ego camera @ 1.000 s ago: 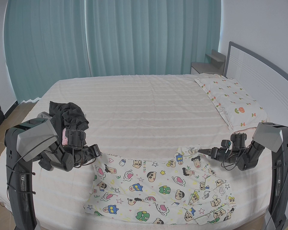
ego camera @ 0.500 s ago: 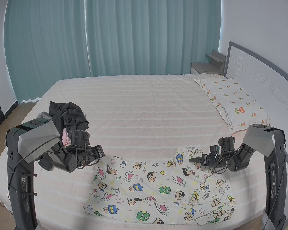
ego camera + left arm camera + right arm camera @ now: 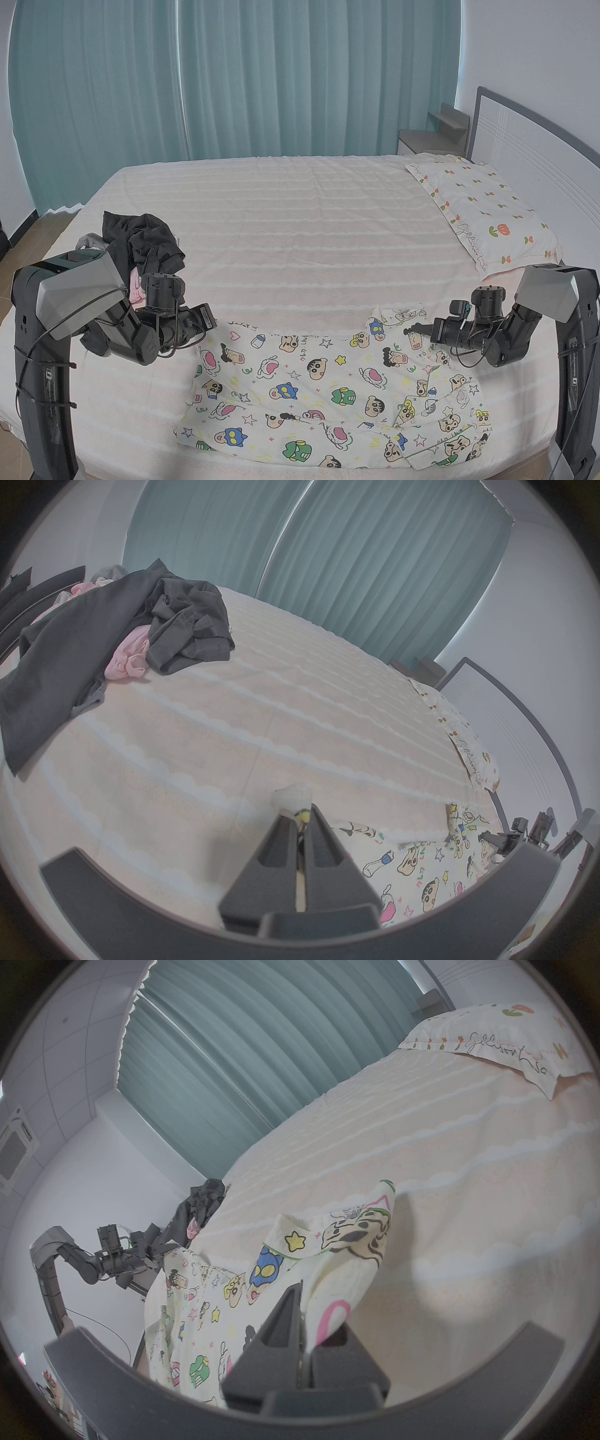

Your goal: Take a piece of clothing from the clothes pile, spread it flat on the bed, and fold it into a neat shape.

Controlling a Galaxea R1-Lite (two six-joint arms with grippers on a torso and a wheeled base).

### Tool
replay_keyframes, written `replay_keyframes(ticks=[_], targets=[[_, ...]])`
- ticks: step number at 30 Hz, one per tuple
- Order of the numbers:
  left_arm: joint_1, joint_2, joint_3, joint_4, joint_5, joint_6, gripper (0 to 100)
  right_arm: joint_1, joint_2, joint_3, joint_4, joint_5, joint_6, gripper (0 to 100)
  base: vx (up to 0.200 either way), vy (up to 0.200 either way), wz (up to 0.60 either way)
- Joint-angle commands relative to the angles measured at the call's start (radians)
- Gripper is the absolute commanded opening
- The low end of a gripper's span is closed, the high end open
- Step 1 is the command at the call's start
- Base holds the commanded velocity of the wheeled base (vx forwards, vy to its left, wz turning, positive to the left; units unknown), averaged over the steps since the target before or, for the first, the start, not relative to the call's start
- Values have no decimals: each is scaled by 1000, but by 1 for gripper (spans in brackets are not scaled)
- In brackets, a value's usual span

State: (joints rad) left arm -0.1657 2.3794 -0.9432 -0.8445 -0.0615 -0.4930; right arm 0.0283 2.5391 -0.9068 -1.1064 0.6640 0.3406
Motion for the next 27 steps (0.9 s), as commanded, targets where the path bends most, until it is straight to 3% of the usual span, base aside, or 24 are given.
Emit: replay_keyframes(ticks=[1, 9, 16, 27], targets=[[-8, -25, 32, -11, 0, -1, 0, -22, -37, 57, -30, 32, 6, 0, 0, 0, 0], [-8, -69, 81, -25, -11, 5, 0, -41, -108, 151, -52, 140, 6, 0, 0, 0, 0], [-6, -144, 175, -76, -72, 7, 0, -56, -163, 244, -84, 213, -3, 0, 0, 0, 0], [3, -161, 319, -231, -103, 27, 0, -76, -207, 447, -251, 253, -8, 0, 0, 0, 0]])
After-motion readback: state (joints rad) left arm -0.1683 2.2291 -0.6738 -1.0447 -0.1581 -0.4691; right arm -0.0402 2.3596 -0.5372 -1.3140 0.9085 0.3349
